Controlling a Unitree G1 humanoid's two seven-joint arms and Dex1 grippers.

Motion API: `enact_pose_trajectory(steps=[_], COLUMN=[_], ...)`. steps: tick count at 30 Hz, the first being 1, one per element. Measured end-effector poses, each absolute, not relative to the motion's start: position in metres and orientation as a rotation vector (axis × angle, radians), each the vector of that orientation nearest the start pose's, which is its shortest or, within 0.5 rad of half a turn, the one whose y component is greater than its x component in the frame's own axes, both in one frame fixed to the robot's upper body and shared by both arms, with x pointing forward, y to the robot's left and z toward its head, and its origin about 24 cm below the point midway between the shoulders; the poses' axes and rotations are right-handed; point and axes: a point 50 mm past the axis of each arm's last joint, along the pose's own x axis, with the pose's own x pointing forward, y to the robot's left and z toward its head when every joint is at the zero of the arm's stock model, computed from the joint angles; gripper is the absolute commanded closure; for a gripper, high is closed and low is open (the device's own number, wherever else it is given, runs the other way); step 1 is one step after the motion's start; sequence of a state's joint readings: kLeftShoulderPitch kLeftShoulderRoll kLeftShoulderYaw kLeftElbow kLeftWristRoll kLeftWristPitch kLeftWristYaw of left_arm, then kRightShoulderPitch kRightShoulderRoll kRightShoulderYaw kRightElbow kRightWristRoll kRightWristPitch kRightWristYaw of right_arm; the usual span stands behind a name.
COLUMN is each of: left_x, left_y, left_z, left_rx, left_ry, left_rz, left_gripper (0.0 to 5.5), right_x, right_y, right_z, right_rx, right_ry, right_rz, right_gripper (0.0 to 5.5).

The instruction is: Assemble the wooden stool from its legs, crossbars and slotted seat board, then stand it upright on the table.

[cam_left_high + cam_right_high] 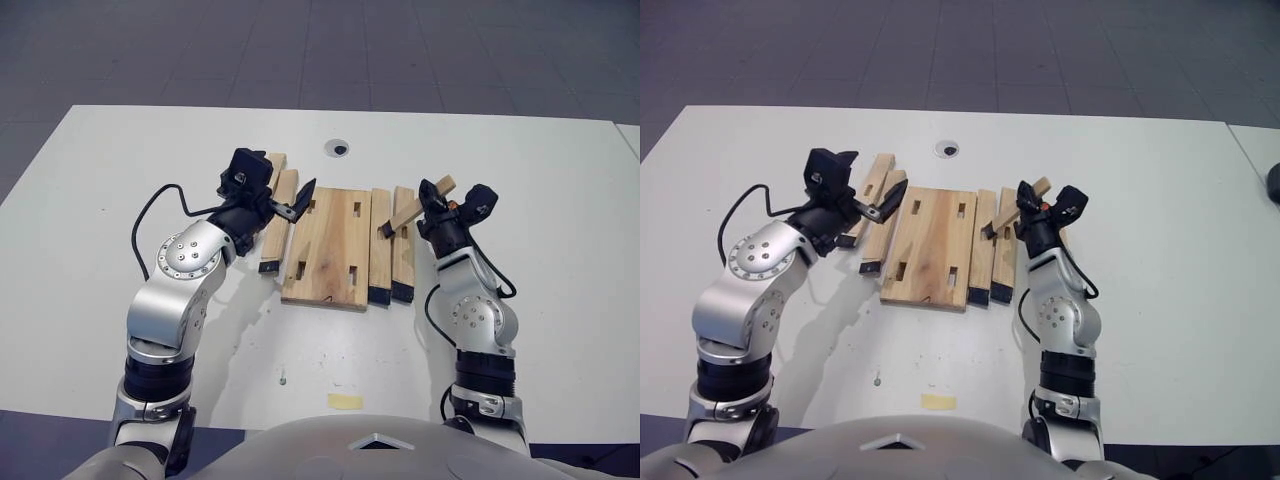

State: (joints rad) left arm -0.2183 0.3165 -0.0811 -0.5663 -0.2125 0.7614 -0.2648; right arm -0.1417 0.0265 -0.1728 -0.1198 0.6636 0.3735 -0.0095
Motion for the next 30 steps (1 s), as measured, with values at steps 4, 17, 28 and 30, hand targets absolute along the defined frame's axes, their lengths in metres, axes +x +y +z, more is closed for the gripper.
enact_pose_trajectory(steps=[4, 17, 28, 30], left_x=[0.256, 0.254, 0.254, 0.255], left_y=[0.132, 0.124, 0.124, 0.124], left_z=[0.146, 0.143, 0.141, 0.141], left_rx=[0.205, 0.229, 0.236, 0.242], left_ry=[0.047, 0.054, 0.061, 0.064], left_rz=[-0.487, -0.522, -0.523, -0.523], left_gripper=[0.1, 0.1, 0.1, 0.1], right_x=[0.275, 0.268, 0.269, 0.27], right_y=[-0.152, -0.145, -0.144, -0.14], right_z=[0.075, 0.077, 0.075, 0.078], right_rx=[0.634, 0.682, 0.556, 0.443], right_ry=[0.067, 0.066, 0.039, 0.018], right_rz=[0.076, 0.104, 0.058, 0.079], right_gripper=[5.08, 5.08, 5.08, 5.08])
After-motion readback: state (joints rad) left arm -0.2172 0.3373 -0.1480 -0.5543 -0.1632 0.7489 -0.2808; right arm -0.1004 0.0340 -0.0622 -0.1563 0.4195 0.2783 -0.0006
